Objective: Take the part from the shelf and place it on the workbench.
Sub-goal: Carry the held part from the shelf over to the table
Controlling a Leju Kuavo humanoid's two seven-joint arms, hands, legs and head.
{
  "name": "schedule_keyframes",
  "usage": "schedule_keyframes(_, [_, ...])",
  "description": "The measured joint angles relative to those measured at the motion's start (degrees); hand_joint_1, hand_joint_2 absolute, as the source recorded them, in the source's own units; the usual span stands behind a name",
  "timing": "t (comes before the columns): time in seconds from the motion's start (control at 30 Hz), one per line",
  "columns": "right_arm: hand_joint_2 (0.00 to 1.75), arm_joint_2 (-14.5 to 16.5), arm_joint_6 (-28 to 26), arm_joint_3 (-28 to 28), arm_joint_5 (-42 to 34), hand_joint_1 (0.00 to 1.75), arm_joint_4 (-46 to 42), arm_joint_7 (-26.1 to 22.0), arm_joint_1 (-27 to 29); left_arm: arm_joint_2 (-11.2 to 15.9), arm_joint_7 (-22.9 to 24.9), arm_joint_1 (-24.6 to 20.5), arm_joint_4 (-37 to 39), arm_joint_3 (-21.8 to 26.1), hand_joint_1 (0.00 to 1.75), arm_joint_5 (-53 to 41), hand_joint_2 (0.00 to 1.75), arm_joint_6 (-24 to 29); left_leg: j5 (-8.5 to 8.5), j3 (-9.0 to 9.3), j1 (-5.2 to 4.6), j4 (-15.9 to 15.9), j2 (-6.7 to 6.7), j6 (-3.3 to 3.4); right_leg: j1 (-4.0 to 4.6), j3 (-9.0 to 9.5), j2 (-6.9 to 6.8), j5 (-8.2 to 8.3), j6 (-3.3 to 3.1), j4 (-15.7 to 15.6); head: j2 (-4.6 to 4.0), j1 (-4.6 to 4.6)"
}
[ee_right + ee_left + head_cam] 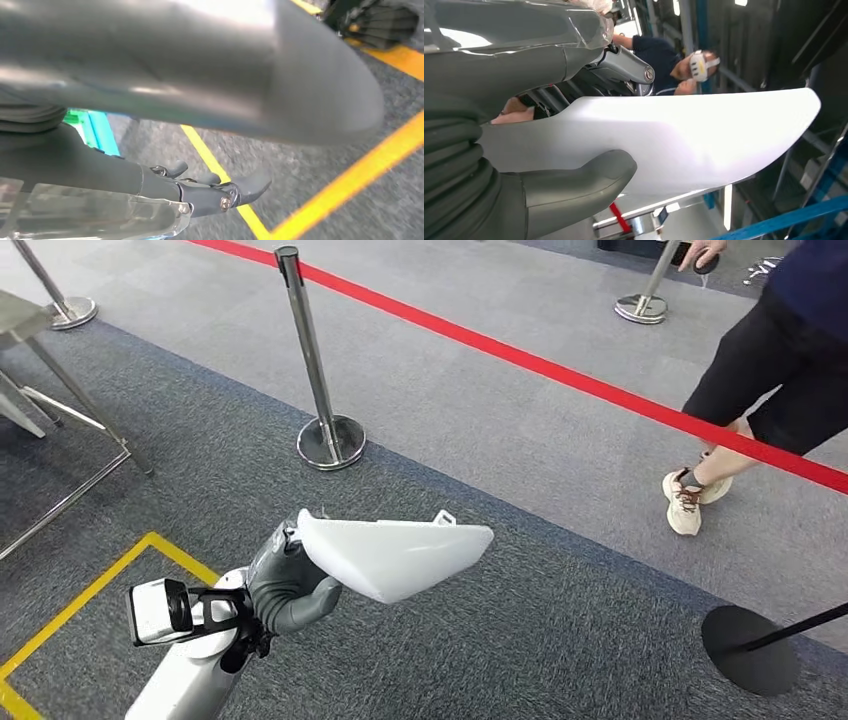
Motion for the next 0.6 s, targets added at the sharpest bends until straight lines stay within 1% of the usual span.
schedule_keyframes(0.03, [0.0, -0.1, 0.0, 0.0, 0.0, 0.0, 0.0, 0.0, 0.1, -0.2, 0.1, -0.1, 0.1, -0.1, 1.75, 0.2, 1.75, -0.2, 0.02, -0.01, 0.08, 0.0, -0.76, 0.13, -0.05, -1.95, 1.51, -1.7, 0.22, 3.9, 0.0, 0.12])
schedule_keyframes(0.07, [0.0, -0.2, 0.0, 0.0, 0.1, 0.0, 0.0, 0.0, 0.2, -0.4, 0.4, -0.2, 0.3, -0.3, 1.75, 0.4, 1.75, -0.3, 0.02, -0.02, 0.14, 0.0, -1.57, 0.18, -0.06, -4.19, 2.16, -3.21, 0.42, 8.0, 0.0, 0.2])
schedule_keyframes(0.1, [0.0, -0.3, 0.1, 0.0, 0.1, 0.0, 0.0, 0.0, 0.4, -0.5, 0.5, -0.2, 0.4, -0.4, 1.75, 0.5, 1.75, -0.4, 0.01, -0.01, 0.2, 0.0, -2.43, 0.2, -0.08, -6.03, 2.4, -3.96, 0.59, 11.2, 0.0, 0.23])
schedule_keyframes(0.13, [0.0, -0.3, 0.1, 0.0, 0.1, 0.0, 0.0, 0.0, 0.5, -0.6, 0.7, -0.2, 0.5, -0.6, 1.75, 0.6, 1.75, -0.4, 0.0, 0.03, 0.28, 0.1, -3.28, 0.17, -0.13, -6.95, 2.5, -3.56, 0.73, 12.3, 0.0, 0.24])
schedule_keyframes(0.17, [0.0, -0.3, 0.1, 0.0, 0.2, 0.0, 0.0, 0.0, 0.5, -0.7, 0.8, -0.2, 0.6, -0.7, 1.75, 0.7, 1.75, -0.4, -0.05, 0.11, 0.43, 0.1, -4.13, 0.06, -0.26, -6.61, 2.65, -1.92, 0.86, 10.7, 0.0, 0.23])
schedule_keyframes(0.2, [0.0, -0.3, 0.1, 0.0, 0.2, 0.0, 0.0, -0.1, 0.5, -0.7, 0.8, -0.2, 0.6, -0.7, 1.75, 0.8, 1.75, -0.4, -0.16, 0.18, 0.64, 0.3, -4.97, -0.14, -0.5, -5.23, 3.09, 0.42, 1.05, 7.1, 0.0, 0.24])
schedule_keyframes(0.23, [0.0, -0.3, 0.1, 0.0, 0.2, 0.0, 0.0, -0.1, 0.5, -0.8, 0.8, -0.2, 0.6, -0.8, 1.75, 0.8, 1.75, -0.4, -0.35, 0.17, 0.78, 0.6, -5.73, -0.46, -0.83, -3.43, 4.25, 2.37, 1.34, 2.9, 0.0, 0.27])
schedule_keyframes(0.27, [0.0, -0.4, 0.1, 0.0, 0.2, 0.0, 0.0, -0.1, 0.5, -0.9, 0.9, -0.2, 0.6, -0.8, 1.75, 0.9, 1.75, -0.4, -0.56, 0.01, 0.87, 1.0, -6.49, -0.86, -1.09, -1.84, 5.46, 3.68, 1.41, -0.7, 0.0, 0.34])
schedule_keyframes(0.3, [0.0, -0.4, 0.1, 0.0, 0.2, 0.0, 0.0, -0.2, 0.5, -1.0, 1.0, -0.3, 0.7, -0.8, 1.75, 0.9, 1.75, -0.5, -0.67, -0.26, 0.95, 1.3, -7.13, -1.27, -1.22, -0.85, 6.35, 4.15, 1.31, -3.0, 0.0, 0.42])
schedule_keyframes(0.33, [0.0, -0.4, 0.1, 0.0, 0.2, 0.0, 0.1, -0.3, 0.5, -1.0, 1.2, -0.3, 0.7, -0.9, 1.75, 1.0, 1.75, -0.6, -0.66, -0.54, 0.99, 1.4, -7.75, -1.65, -1.17, -0.47, 6.81, 3.96, 0.99, -3.8, 0.0, 0.47])
schedule_keyframes(0.37, [0.0, -0.4, 0.2, 0.0, 0.3, 0.0, 0.1, -0.4, 0.4, -1.1, 1.5, -0.4, 0.7, -0.9, 1.75, 1.0, 1.75, -0.6, -0.54, -0.8, 1.09, 1.4, -8.37, -2.0, -1.0, -0.35, 6.42, 3.9, 0.46, -4.0, 0.0, 0.52])
schedule_keyframes(0.4, [0.0, -0.3, 0.2, 0.0, 0.3, 0.0, 0.0, -0.6, 0.3, -1.1, 1.7, -0.3, 0.6, -1.0, 1.75, 0.9, 1.75, -0.7, -0.45, -0.92, 1.21, 1.3, -8.65, -2.27, -0.96, -0.26, 5.75, 3.98, -0.01, -4.0, 0.0, 0.53])
schedule_keyframes(0.43, [0.0, -0.4, 0.2, 0.0, 0.4, 0.0, 0.0, -0.7, 0.2, -1.1, 1.8, -0.3, 0.6, -1.0, 1.75, 0.9, 1.75, -0.7, -0.69, -1.12, 1.18, 1.6, -8.07, -2.51, -0.96, -0.15, 5.17, 4.04, -0.45, -4.1, 0.0, 0.45])
schedule_keyframes(0.47, [0.0, -0.3, 0.2, 0.0, 0.6, 0.0, 0.0, -0.9, 0.3, -1.0, 2.0, -0.3, 0.4, -1.0, 1.75, 0.8, 1.75, -0.6, -1.53, -1.77, 1.13, 2.9, -6.77, -2.74, -0.99, -0.04, 4.51, 4.09, -0.86, -4.2, 0.0, 0.29])
schedule_keyframes(0.5, [0.0, -0.3, 0.2, 0.0, 0.7, 0.0, 0.0, -1.0, 0.3, -1.0, 2.0, -0.3, 0.2, -1.1, 1.75, 0.7, 1.75, -0.5, -2.99, -2.99, 1.09, 5.4, -5.09, -2.91, -0.98, 0.0, 3.81, 4.09, -1.19, -4.3, 0.0, 0.1])
schedule_keyframes(0.53, [0.0, -0.4, 0.1, 0.0, 0.7, 0.0, 0.0, -1.1, 0.5, -1.0, 2.1, -0.3, 0.1, -1.1, 1.75, 0.6, 1.75, -0.4, -4.79, -4.73, 1.03, 8.9, -3.45, -3.07, -0.86, 0.02, 3.12, 4.02, -1.42, -4.3, 0.0, -0.08])
schedule_keyframes(0.57, [0.0, -0.4, 0.1, 0.0, 0.8, 0.0, 0.0, -1.1, 0.6, -1.0, 2.2, -0.3, 0.0, -1.2, 1.75, 0.4, 1.75, -0.4, -6.52, -6.86, 1.08, 13.0, -2.53, -3.17, -0.74, 0.01, 2.3, 3.94, -1.58, -4.2, 0.0, -0.2])
schedule_keyframes(0.6, [0.0, -0.4, 0.1, 0.0, 0.8, 0.0, 0.0, -1.1, 0.7, -0.9, 2.2, -0.2, 0.0, -1.2, 1.75, 0.3, 1.75, -0.4, -7.52, -8.55, 1.11, 16.2, -2.16, -3.19, -0.63, 0.02, 1.48, 3.87, -1.66, -4.2, 0.0, -0.21])
